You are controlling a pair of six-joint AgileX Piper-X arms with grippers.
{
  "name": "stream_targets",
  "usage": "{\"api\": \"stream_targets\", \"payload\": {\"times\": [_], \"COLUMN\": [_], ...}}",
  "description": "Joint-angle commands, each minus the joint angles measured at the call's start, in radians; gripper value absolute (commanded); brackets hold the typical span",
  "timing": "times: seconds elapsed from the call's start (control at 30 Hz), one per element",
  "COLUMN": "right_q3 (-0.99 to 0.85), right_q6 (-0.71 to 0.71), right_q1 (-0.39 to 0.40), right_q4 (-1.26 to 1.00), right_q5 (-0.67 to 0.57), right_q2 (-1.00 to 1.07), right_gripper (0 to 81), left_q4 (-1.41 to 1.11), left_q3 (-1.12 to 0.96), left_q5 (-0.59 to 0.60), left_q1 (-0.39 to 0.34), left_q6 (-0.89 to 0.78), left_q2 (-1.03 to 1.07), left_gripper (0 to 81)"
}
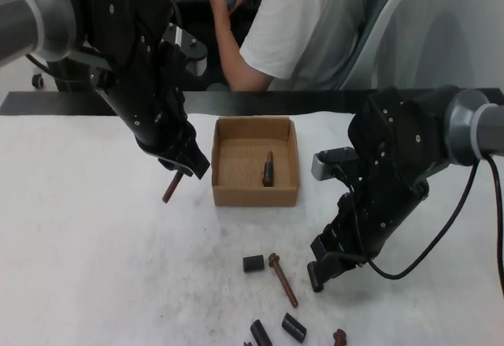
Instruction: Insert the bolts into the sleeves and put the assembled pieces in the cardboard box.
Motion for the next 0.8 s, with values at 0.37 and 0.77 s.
{"api": "stream_targets", "payload": {"times": [0.37,0.77], "right_q3": [0.000,0.000], "right_q6": [0.022,0.015], "right_q1": [-0.001,0.004], "right_q4": [-0.003,0.009], "right_q5": [0.054,0.091], "right_q2": [-0.003,0.001], "right_gripper": [45.9,40.5], "left_q4": [0.003,0.003], "left_q3": [-0.010,-0.010], "left_q5": [0.002,0.002], "left_q1": [0.006,0.006], "left_q6": [-0.008,-0.008], "left_q2": [-0.083,-0.083], "left_gripper": [0.0,0.0]}}
